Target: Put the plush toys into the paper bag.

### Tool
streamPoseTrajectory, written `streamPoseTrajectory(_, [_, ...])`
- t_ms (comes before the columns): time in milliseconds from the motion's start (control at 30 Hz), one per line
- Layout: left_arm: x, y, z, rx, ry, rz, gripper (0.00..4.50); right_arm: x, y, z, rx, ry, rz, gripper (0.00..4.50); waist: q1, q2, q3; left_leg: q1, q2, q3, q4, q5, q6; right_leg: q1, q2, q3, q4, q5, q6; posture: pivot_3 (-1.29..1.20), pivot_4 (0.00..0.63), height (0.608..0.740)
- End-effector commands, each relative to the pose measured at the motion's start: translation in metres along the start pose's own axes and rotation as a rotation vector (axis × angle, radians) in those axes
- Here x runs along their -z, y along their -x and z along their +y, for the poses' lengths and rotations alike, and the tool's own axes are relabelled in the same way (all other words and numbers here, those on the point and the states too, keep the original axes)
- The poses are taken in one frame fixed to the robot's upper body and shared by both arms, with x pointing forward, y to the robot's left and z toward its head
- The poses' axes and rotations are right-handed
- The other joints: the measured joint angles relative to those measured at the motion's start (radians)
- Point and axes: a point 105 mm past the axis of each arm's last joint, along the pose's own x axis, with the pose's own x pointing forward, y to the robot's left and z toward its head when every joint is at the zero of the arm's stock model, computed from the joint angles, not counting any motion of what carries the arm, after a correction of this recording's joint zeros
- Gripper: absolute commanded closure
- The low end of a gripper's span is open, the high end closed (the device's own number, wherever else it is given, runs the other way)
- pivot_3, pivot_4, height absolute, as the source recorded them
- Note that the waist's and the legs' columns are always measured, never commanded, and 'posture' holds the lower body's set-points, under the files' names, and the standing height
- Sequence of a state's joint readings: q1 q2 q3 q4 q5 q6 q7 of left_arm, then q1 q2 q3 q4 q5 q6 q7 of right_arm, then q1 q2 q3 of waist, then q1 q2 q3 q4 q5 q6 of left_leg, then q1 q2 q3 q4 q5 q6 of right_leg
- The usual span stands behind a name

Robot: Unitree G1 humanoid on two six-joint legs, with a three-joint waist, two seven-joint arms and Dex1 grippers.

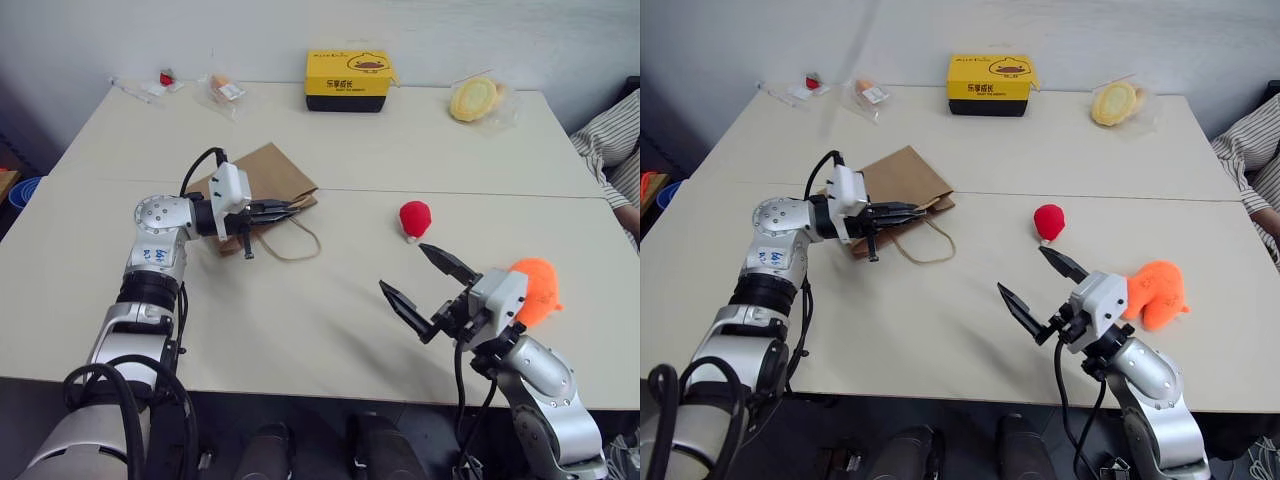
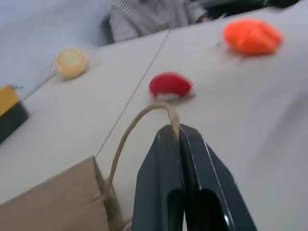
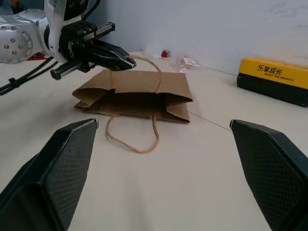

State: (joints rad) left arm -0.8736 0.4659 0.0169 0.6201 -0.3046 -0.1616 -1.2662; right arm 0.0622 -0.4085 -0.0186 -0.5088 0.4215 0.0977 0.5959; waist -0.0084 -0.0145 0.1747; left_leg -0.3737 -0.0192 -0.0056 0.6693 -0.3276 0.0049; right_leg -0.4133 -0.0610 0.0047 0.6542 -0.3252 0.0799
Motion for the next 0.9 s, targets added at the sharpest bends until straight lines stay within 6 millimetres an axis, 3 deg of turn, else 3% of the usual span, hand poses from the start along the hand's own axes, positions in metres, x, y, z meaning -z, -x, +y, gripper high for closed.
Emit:
streamPoseTrajectory(33, [-0.045, -0.002, -0.009, 0.027, 0.057, -0.145, 4.47, -0.004, -0.017, 0.013, -0.091, -0.027, 0.003, 0.0, 0.001, 0.0, 0.0, 0.0, 0.0, 0.0, 0.0, 0.0, 0.0, 0.0, 0.0, 0.0, 0.0, 0.0, 0.0, 0.0, 0.15, 0.74])
streamPoseTrajectory(167, [-0.068, -0.002, -0.028, 0.059, 0.173, -0.195, 4.5, 0.001, -0.043, 0.027, -0.185, -0.044, 0.033, 1.14, -0.002, 0.0, 0.0, 0.0, 0.0, -0.001, 0.003, 0.0, 0.0, 0.0, 0.0, 0.001, 0.001, 0.0, 0.0, 0.0, 0.15, 0.74])
streamPoseTrajectory(233, [-0.073, -0.006, -0.036, 0.052, 0.213, -0.205, 4.5, 0.016, -0.057, 0.034, -0.24, 0.006, 0.111, 1.88, -0.001, 0.0, 0.0, 0.0, 0.0, -0.002, 0.003, 0.0, 0.0, 0.0, 0.0, 0.001, 0.002, 0.0, 0.0, 0.0, 0.15, 0.74])
streamPoseTrajectory(500, [-0.085, -0.014, -0.051, 0.03, 0.312, -0.235, 4.5, 0.031, -0.089, 0.032, -0.217, 0.018, 0.158, 4.49, 0.004, 0.0, 0.0, -0.001, -0.002, -0.003, 0.006, 0.0, 0.0, 0.001, 0.0, 0.0, 0.002, 0.0, 0.0, 0.0, 0.15, 0.74])
streamPoseTrajectory(900, [-0.102, -0.02, -0.052, 0.008, 0.461, -0.295, 4.5, 0.049, -0.122, 0.03, -0.131, 0.059, 0.199, 4.49, -0.006, 0.0, 0.0, -0.001, -0.001, -0.004, 0.006, 0.0, -0.001, 0.0, 0.0, 0.0, 0.003, 0.0, 0.0, 0.0, 0.15, 0.74])
